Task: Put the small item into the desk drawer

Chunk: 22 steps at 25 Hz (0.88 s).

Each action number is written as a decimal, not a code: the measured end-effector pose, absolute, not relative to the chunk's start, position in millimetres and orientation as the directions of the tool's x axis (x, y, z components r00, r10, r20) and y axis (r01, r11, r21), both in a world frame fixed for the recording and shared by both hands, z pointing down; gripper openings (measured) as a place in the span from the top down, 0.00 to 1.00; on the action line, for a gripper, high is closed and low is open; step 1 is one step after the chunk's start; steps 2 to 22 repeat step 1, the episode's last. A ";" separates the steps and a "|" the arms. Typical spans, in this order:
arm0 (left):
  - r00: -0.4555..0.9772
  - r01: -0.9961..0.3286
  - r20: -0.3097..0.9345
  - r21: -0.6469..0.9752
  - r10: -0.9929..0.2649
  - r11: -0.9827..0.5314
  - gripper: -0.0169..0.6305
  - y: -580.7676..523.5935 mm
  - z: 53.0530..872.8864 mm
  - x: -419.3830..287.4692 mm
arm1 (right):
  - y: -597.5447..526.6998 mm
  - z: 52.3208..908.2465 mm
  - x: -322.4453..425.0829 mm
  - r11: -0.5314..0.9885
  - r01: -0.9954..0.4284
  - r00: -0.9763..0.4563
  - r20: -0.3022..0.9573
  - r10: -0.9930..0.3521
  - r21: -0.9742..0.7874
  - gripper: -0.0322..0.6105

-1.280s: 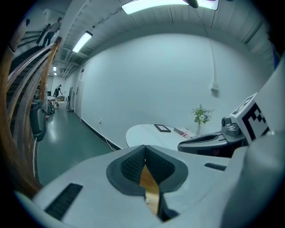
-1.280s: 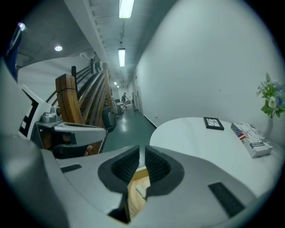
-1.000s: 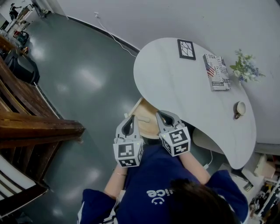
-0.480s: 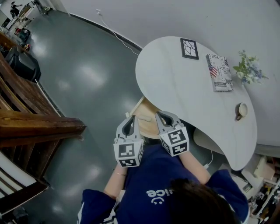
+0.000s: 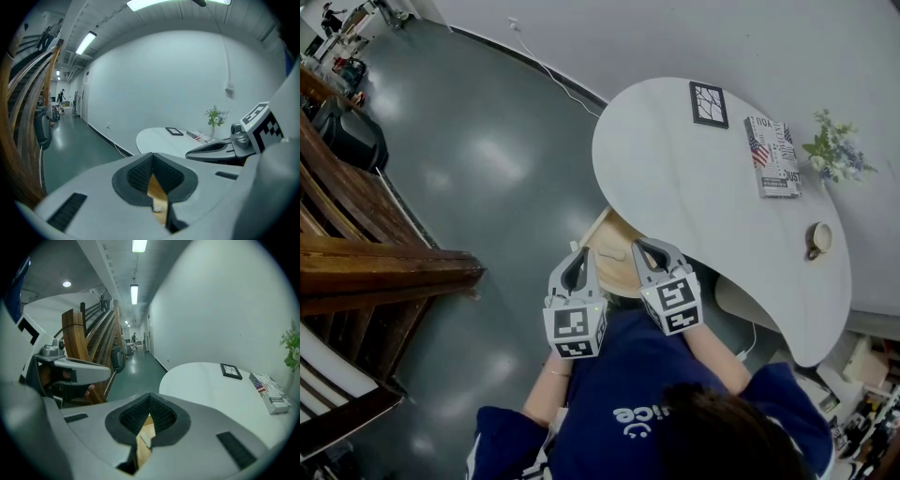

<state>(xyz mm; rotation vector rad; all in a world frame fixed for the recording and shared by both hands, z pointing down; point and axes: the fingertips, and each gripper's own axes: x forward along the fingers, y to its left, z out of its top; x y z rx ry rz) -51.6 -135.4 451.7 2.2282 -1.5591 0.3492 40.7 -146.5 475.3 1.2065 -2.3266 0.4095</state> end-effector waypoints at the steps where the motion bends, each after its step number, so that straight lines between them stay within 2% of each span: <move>1: 0.347 -0.938 0.419 0.174 -0.839 -0.301 0.97 -136.2 450.9 -51.4 | -146.9 475.7 40.2 0.569 -0.822 -0.493 0.546 -0.677 -0.037 0.94; 22: 0.347 -0.938 0.419 0.174 -0.839 -0.301 0.97 -136.2 450.9 -51.4 | -146.9 475.7 40.2 0.569 -0.822 -0.493 0.546 -0.677 -0.037 0.94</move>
